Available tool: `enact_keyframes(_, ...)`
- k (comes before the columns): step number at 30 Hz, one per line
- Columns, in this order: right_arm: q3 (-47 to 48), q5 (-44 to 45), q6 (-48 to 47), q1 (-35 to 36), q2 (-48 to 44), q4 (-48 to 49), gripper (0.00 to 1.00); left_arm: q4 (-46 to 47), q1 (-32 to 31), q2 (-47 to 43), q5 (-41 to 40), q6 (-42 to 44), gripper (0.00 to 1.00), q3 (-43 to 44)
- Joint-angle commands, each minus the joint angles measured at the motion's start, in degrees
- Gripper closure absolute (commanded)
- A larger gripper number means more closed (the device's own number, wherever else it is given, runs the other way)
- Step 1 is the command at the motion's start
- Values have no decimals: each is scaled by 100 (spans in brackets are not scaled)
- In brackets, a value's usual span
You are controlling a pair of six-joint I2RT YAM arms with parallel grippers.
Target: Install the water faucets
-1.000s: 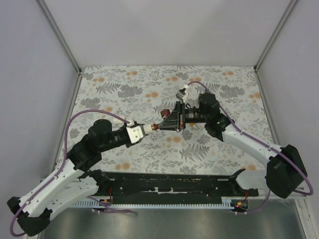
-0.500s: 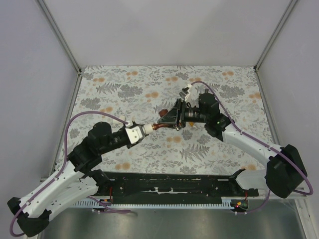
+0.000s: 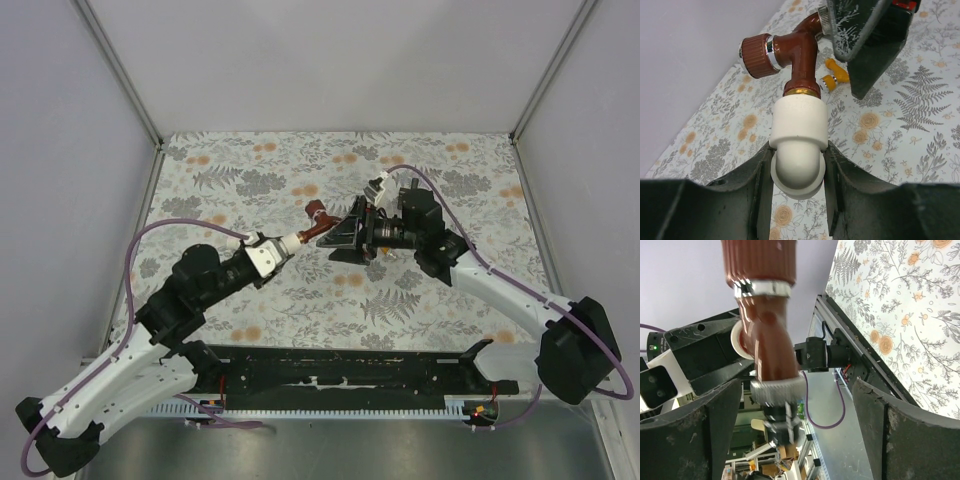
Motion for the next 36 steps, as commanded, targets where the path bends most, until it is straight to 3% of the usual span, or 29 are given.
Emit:
enact_keyframes(1,-36,43,-201,-145,-263,-167,2,769,9,-92,-357,-368,98,7)
enact_keyframes(6,42,34,-692,-557,-597,-483,2,717,9,57,-436,-552,98,60)
enact_keyframes(9,296,182,-1823,-812,-983,-921,2,655,18,206,-340,-798,98,165)
enact_keyframes(13,622,832,-4002,-874,-1598,-1792,2,646,184,505,177,-1377,98,332)
enact_keyframes(16,588,1035,-5356,-901,-1958,-1951,2,646,622,821,1099,-1983,98,482)
enact_keyframes(18,491,992,-6157,-909,-2152,-1952,2,891,1236,962,1959,-2597,98,473)
enact_keyframes(21,359,677,-7107,-910,-2302,-1934,2,1901,2169,1138,3340,-3679,98,254)
enact_keyframes(30,420,-554,-8234,-910,-2197,-1600,2,3484,2725,1868,5759,-5623,98,508)
enact_keyframes(36,754,-1073,-8314,-910,-2013,-1574,2,3214,2725,1921,6349,-5827,98,956)
